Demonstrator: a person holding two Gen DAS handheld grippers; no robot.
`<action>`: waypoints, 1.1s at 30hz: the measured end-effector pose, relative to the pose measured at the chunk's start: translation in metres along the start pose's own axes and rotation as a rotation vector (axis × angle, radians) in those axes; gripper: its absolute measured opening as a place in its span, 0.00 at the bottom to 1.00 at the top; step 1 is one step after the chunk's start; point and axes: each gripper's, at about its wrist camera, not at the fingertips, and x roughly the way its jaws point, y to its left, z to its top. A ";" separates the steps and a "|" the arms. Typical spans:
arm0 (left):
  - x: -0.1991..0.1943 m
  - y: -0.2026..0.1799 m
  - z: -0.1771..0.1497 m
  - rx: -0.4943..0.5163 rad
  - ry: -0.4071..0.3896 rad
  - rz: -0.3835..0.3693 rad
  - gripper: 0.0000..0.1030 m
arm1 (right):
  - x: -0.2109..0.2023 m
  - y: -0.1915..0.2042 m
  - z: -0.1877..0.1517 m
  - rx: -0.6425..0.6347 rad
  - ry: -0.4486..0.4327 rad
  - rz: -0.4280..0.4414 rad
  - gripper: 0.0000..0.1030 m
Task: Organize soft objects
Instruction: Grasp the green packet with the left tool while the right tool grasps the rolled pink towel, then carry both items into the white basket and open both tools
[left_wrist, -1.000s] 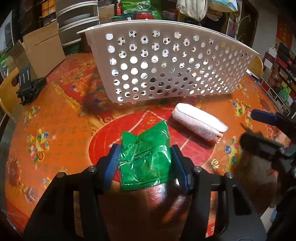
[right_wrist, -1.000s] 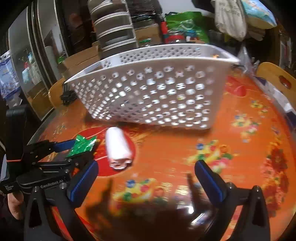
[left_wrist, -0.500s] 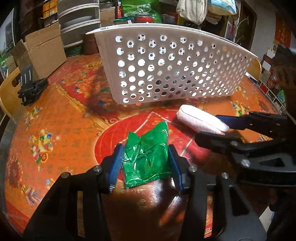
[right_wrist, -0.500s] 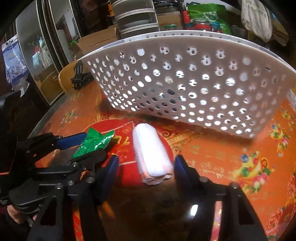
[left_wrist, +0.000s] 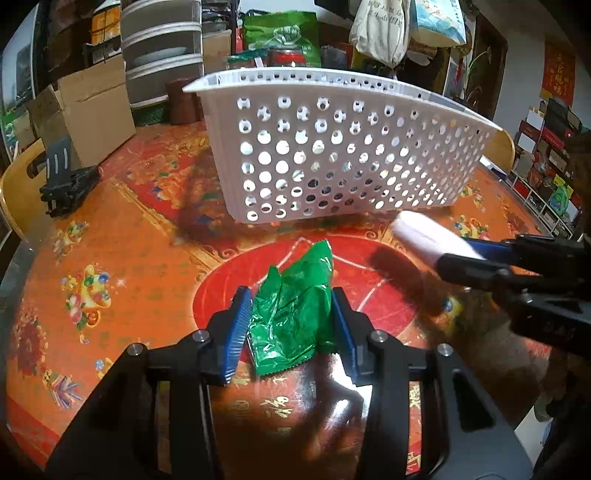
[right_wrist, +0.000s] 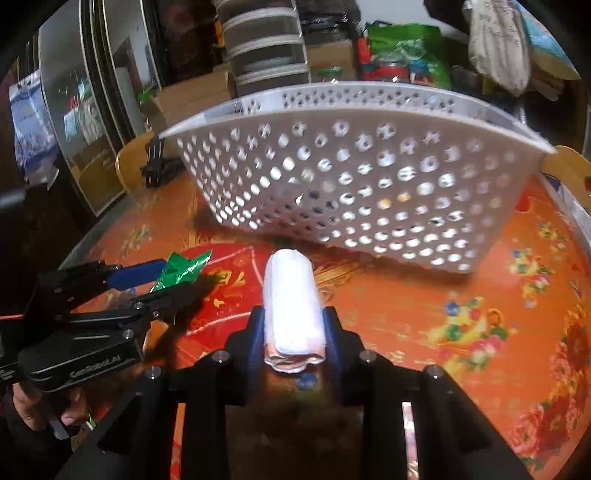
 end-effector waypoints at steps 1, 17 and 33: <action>-0.003 0.000 0.000 -0.006 -0.008 -0.006 0.39 | -0.004 -0.002 -0.001 0.001 -0.009 -0.005 0.29; -0.044 -0.010 0.014 -0.010 -0.079 -0.003 0.39 | -0.073 -0.019 -0.011 0.025 -0.142 -0.085 0.29; -0.079 -0.008 0.065 0.005 -0.145 0.008 0.39 | -0.119 -0.037 0.021 0.028 -0.226 -0.142 0.29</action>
